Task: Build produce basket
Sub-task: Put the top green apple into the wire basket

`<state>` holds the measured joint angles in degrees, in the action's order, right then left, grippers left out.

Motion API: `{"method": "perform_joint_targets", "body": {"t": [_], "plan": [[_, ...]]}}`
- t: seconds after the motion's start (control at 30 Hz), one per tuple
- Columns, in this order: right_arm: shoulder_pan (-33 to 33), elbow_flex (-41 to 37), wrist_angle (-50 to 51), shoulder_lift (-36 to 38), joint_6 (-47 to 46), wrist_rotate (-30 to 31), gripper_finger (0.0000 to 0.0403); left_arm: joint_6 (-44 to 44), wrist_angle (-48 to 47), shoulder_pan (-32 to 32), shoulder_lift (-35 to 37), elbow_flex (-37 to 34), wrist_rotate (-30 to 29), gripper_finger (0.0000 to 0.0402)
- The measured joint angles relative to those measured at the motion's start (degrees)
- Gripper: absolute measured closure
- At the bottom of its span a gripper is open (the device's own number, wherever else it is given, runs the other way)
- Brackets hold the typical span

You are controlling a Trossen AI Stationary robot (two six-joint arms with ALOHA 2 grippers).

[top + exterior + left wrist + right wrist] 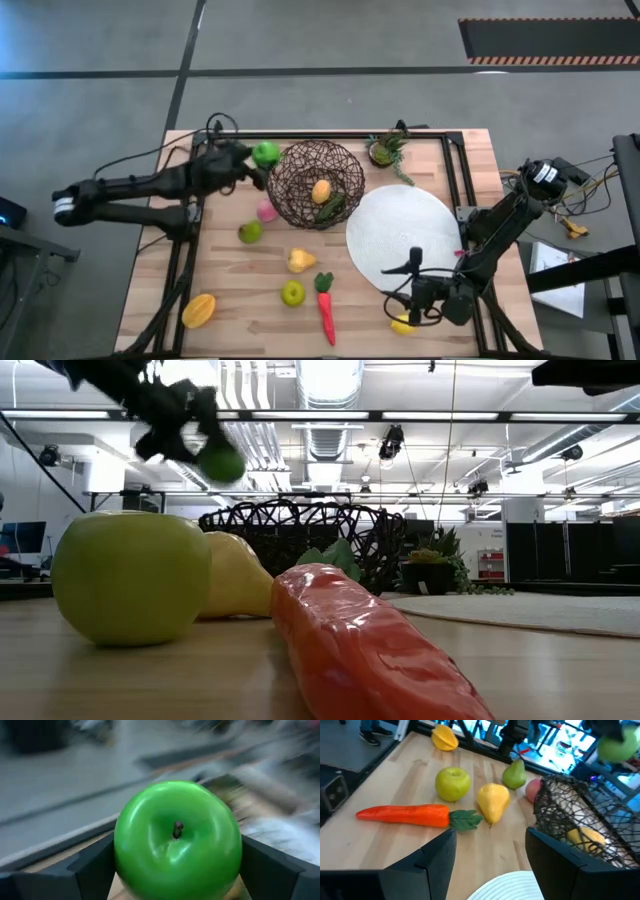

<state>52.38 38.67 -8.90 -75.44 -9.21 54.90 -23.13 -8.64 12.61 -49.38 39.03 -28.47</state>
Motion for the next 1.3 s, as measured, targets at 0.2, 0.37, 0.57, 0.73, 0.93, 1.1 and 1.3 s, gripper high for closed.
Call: {"method": "perform_joint_targets", "body": {"t": [0.2, 0.37, 0.57, 0.73, 0.93, 1.1, 1.3], "plan": [[-1.0, 0.4, -0.5, 0.0, 3.2, 1.3, 0.0179, 4.4, 12.4, -11.3, -9.1, 3.0, -0.1, 0.0071], [-2.0, 0.4, -0.7, 0.0, 3.8, 1.3, 0.0179, 1.8, 2.7, -11.6, -24.8, 12.0, -0.2, 0.0071], [-2.1, 0.4, -0.8, 0.0, 2.7, 1.2, 0.0179, -4.4, -21.0, -8.7, -41.9, 26.3, -0.4, 0.0062], [-2.1, 0.4, -0.8, 0.0, 1.3, 0.6, 0.0179, -5.2, -28.3, -6.6, -51.5, 33.2, -0.4, 0.0053], [-2.0, 0.4, -0.8, 0.0, -1.0, 0.5, 0.0179, -6.5, -28.8, -3.5, -56.2, 35.4, -0.5, 0.0050], [-2.0, 0.3, -0.7, 0.0, -1.3, 0.4, 0.0179, -6.2, -28.7, -0.8, -56.4, 34.7, -0.5, 0.0048], [-2.0, 0.1, -0.6, 0.0, -1.3, 0.4, 0.0179, -3.8, -28.2, 3.0, -55.7, 34.4, 5.8, 0.0048]]}}
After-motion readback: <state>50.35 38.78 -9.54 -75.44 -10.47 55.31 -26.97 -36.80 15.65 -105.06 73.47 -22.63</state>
